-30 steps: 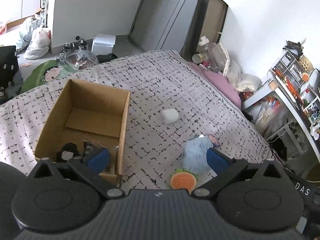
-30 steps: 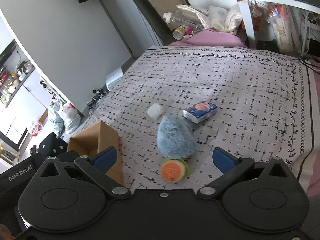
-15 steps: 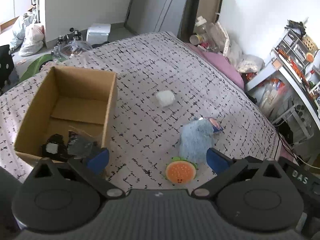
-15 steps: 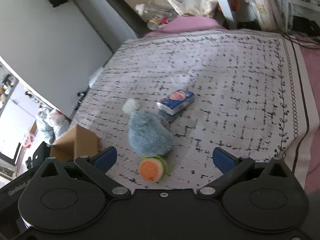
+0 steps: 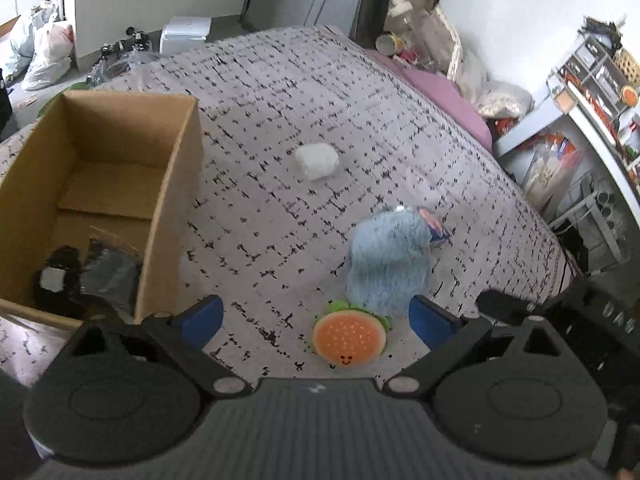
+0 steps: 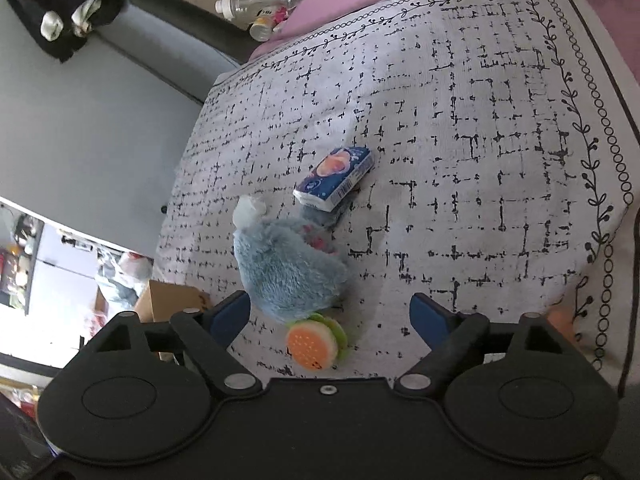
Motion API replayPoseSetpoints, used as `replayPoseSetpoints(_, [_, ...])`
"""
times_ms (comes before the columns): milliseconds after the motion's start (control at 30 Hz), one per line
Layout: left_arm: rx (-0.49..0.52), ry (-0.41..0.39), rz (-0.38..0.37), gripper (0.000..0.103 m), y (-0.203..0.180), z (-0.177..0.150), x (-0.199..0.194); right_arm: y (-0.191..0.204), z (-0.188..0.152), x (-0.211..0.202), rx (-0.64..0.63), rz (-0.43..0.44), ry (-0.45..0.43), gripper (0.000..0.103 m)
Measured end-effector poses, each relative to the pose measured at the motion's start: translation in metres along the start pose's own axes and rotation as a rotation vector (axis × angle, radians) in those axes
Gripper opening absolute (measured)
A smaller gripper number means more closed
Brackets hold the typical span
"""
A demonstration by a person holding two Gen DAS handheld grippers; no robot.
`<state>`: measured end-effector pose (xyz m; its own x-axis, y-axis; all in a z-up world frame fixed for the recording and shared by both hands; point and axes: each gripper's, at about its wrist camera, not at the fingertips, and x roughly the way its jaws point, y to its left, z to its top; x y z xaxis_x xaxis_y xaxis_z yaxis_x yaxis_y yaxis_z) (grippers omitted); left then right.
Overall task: Organize soft objects
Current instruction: 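Move the left tool toward the orange burger plush while the right approaches the white-blue box, then grasp the orange burger plush with the left tool while the right grasps the white-blue box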
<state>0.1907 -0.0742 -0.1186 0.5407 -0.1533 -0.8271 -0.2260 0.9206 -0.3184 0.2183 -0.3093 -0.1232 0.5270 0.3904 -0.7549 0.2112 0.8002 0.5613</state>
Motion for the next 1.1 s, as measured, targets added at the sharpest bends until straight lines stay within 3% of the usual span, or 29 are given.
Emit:
replayPoseSetpoints(400, [-0.018,0.090,-0.021,0.088,-0.009,-0.013,0.050,-0.006,0.005,0.019,0.049,0.050,0.055,0.074])
replayPoseSetpoints(700, [-0.020,0.138,-0.005,0.088,-0.014,-0.021,0.079,-0.008,0.008,0.031,0.064,0.074,0.092,0.074])
replayPoseSetpoints(933, [-0.036,0.139,0.010,0.057,-0.013,-0.022,0.089,-0.016,0.011,0.035,0.102,0.053,0.078,0.074])
replayPoseSetpoints(1100, [-0.052,0.124,0.007,0.052,-0.007,-0.018,0.087,-0.018,0.025,0.041,0.116,0.029,0.053,0.074])
